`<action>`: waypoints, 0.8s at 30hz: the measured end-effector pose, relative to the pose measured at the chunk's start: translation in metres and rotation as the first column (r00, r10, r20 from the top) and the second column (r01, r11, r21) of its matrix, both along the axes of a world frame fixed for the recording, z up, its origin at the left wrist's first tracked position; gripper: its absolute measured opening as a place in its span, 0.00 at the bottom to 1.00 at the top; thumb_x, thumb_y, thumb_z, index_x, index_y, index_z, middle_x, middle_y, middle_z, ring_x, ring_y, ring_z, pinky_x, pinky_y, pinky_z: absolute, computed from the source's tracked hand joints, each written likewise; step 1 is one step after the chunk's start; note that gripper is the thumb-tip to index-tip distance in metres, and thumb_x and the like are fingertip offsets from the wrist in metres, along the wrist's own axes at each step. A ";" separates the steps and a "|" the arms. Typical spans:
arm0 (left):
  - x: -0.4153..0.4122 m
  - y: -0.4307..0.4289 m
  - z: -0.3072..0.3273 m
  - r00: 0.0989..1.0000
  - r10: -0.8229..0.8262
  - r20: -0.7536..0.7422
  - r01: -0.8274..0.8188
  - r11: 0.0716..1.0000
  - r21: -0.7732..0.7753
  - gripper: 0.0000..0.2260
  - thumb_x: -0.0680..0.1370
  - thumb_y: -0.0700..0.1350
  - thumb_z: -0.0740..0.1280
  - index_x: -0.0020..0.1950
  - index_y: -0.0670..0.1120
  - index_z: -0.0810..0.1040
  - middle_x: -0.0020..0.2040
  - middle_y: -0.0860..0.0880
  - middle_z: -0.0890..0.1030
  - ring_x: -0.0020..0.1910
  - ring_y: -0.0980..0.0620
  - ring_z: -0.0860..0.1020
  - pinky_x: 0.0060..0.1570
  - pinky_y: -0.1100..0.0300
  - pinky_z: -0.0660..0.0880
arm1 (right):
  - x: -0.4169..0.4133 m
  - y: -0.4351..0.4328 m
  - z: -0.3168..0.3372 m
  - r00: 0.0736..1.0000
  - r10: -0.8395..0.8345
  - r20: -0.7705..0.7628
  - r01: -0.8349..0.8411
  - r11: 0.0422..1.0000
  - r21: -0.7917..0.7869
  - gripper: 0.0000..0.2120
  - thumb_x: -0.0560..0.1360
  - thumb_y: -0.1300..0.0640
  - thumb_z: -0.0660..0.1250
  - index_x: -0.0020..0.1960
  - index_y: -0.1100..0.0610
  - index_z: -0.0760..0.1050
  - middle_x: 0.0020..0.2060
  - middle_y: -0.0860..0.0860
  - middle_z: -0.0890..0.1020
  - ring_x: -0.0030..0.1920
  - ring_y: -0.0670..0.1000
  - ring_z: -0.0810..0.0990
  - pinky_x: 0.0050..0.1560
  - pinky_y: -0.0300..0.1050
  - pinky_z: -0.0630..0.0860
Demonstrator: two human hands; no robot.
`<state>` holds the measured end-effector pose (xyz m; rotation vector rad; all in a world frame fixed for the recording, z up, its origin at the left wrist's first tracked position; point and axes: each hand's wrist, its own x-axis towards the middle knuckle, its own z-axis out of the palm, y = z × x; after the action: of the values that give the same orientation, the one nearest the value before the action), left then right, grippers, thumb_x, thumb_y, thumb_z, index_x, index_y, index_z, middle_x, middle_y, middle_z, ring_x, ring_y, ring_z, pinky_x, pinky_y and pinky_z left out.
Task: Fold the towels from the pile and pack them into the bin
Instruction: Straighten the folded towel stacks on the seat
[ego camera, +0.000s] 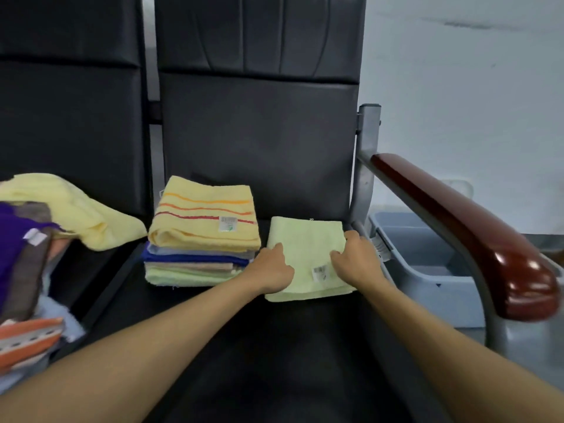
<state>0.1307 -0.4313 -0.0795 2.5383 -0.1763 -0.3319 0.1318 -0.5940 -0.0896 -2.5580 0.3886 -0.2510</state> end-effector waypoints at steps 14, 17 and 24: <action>-0.086 0.253 0.040 0.948 0.318 -0.019 -0.268 0.762 -0.589 0.09 0.79 0.33 0.60 0.48 0.42 0.79 0.41 0.44 0.81 0.35 0.51 0.80 0.32 0.61 0.77 | -0.036 0.232 0.072 0.830 0.541 0.132 -0.554 0.828 0.087 0.09 0.78 0.59 0.63 0.56 0.56 0.78 0.48 0.49 0.80 0.46 0.47 0.76 0.46 0.40 0.70; -0.090 0.287 0.035 0.893 0.439 0.104 -0.310 0.765 -0.565 0.11 0.78 0.33 0.60 0.47 0.46 0.80 0.39 0.46 0.81 0.30 0.54 0.78 0.25 0.62 0.72 | -0.029 0.279 0.075 0.782 0.605 0.150 -0.622 0.775 0.115 0.08 0.77 0.59 0.64 0.54 0.56 0.79 0.44 0.48 0.79 0.45 0.48 0.77 0.47 0.42 0.73; -0.105 0.369 0.020 0.651 0.518 0.555 -0.491 0.845 -0.212 0.15 0.77 0.41 0.65 0.64 0.47 0.76 0.54 0.49 0.72 0.55 0.49 0.72 0.58 0.57 0.69 | -0.022 0.373 0.056 0.734 0.669 0.121 -0.672 0.688 0.274 0.04 0.77 0.58 0.65 0.50 0.52 0.78 0.44 0.51 0.83 0.45 0.52 0.82 0.51 0.50 0.80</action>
<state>0.0257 -0.0624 -0.0592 2.4326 0.2995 0.7017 0.1102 -0.2211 -0.0336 -2.2080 -0.5030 0.0717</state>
